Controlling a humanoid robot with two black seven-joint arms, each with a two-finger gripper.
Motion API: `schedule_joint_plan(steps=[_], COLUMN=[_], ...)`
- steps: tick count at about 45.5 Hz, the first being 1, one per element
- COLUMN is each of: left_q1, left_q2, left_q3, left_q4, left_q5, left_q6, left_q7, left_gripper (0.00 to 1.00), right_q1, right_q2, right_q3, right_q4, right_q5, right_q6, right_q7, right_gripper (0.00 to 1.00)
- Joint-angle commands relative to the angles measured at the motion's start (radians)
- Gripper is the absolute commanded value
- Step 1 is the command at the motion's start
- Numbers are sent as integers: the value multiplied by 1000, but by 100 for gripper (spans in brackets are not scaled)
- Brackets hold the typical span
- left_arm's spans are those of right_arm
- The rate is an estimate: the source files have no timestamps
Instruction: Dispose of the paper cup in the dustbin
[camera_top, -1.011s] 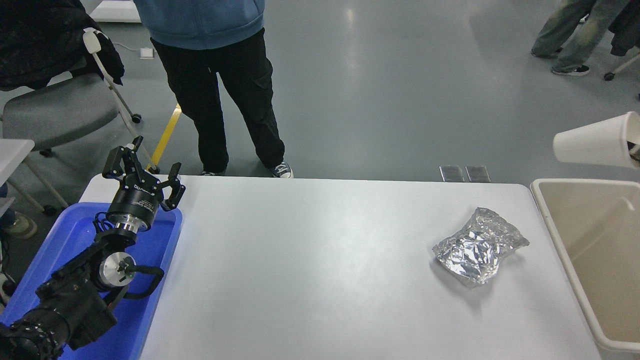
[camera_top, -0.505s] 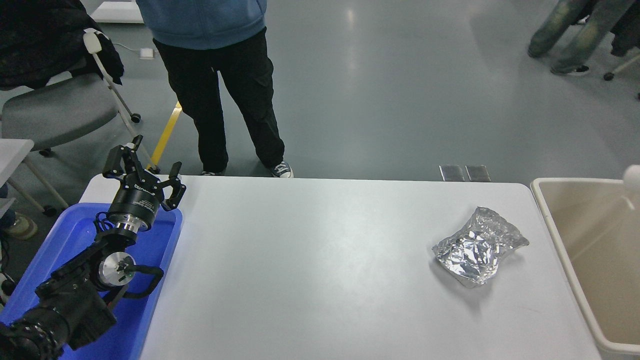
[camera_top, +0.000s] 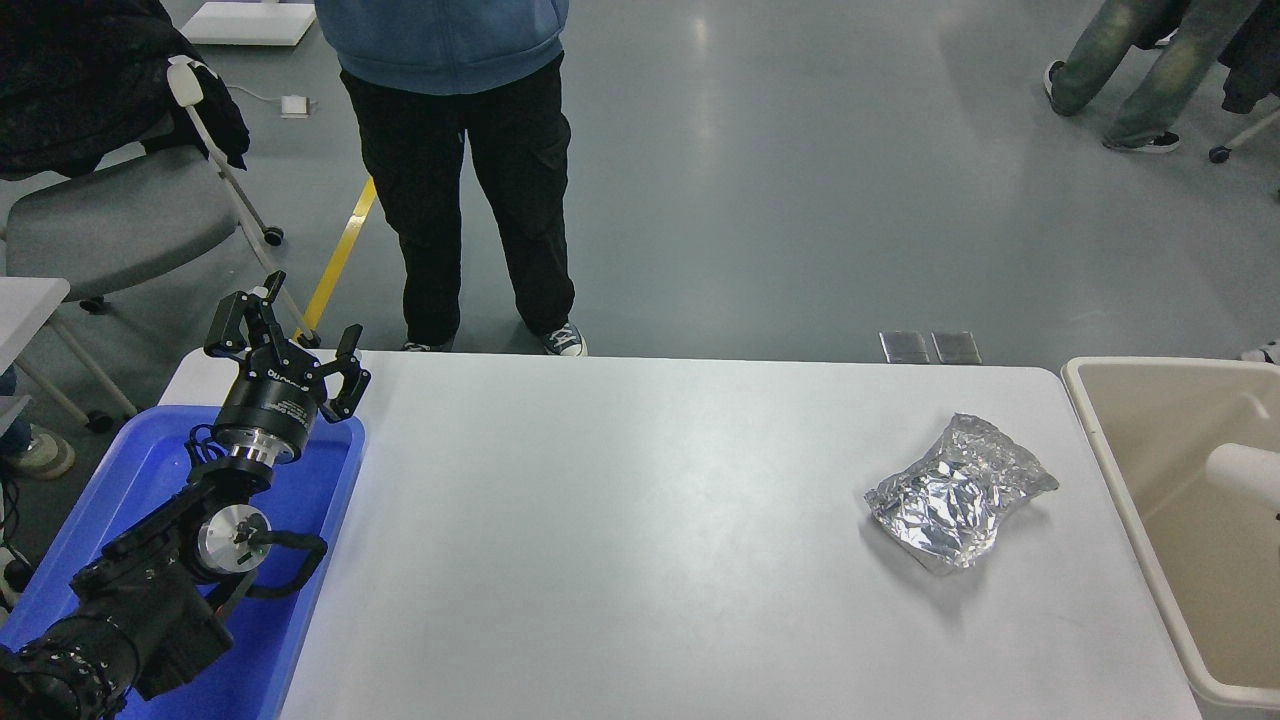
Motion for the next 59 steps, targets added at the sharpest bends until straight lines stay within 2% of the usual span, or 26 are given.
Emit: schedule_joint_plan(steps=[1, 28, 29, 30, 31, 32, 35, 40, 52, 59], left_q1=[0, 0, 0, 0, 0, 0, 0, 0, 0, 0], left_q2=[-1, 1, -1, -1, -1, 1, 1, 1, -1, 1], left_q3=[0, 0, 0, 0, 0, 0, 0, 0, 0, 0], left_q4=[0, 0, 0, 0, 0, 0, 0, 0, 0, 0], left_q5=[0, 0, 0, 0, 0, 0, 0, 0, 0, 0], left_q6=[0, 0, 0, 0, 0, 0, 0, 0, 0, 0], left_q7=[0, 0, 0, 0, 0, 0, 0, 0, 0, 0], left_gripper=[100, 100, 100, 100, 100, 100, 100, 100, 100, 100], right_q1=[-10, -54, -54, -54, -54, -54, -54, -54, -39, 24], right_q2=[62, 102, 102, 102, 102, 102, 102, 102, 85, 71], right_q3=[57, 91, 91, 92, 92, 94, 96, 100, 126, 126], right_q4=[-67, -102, -102, -104, -104, -109, -116, -116, -104, -86], right_q5=[9, 9, 9, 9, 9, 9, 11, 11, 11, 8], right_q6=[-60, -71, -71, -71, -69, -72, -71, -71, -57, -35], right_q7=[-18, -17, -17, -17, -17, -17, -17, -17, -17, -17], right_gripper=[0, 0, 5, 18, 48, 64, 69, 100, 100, 100])
